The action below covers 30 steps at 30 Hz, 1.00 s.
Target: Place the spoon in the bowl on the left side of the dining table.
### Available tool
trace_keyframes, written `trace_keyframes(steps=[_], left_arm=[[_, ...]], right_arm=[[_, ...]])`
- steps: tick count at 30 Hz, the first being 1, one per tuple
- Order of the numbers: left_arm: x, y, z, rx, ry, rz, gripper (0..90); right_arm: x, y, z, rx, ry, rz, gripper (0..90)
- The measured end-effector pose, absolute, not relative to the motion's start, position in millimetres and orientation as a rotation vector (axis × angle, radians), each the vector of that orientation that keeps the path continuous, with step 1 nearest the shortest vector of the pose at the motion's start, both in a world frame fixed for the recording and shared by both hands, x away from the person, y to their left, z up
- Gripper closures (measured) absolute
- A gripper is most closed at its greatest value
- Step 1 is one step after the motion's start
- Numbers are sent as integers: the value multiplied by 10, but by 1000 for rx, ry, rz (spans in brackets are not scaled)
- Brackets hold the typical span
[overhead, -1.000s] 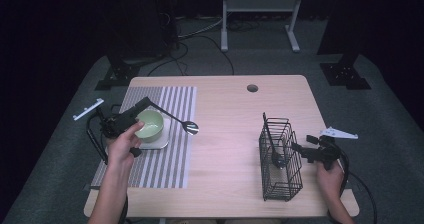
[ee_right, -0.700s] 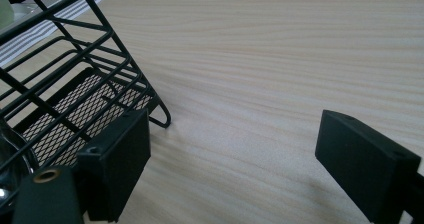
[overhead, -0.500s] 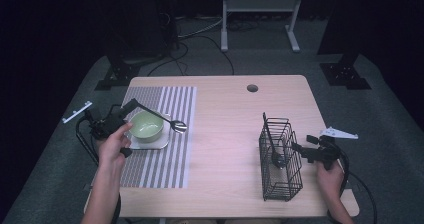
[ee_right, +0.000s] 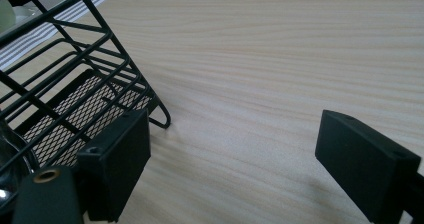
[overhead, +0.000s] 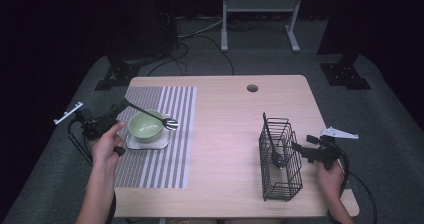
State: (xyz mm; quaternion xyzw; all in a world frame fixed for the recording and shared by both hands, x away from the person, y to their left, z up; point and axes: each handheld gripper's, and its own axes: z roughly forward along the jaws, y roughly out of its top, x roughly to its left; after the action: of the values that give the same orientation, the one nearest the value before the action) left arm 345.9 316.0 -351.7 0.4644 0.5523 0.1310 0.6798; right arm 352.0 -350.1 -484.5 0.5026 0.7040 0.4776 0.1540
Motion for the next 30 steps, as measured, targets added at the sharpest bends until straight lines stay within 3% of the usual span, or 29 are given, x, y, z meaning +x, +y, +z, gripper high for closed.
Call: trace_keyframes(steps=[30], left_arm=[[3488, 3515, -3569, 994, 1345, 374, 894]], right_arm=[[3521, -3500, -4845, 1444, 2021, 1365, 134]])
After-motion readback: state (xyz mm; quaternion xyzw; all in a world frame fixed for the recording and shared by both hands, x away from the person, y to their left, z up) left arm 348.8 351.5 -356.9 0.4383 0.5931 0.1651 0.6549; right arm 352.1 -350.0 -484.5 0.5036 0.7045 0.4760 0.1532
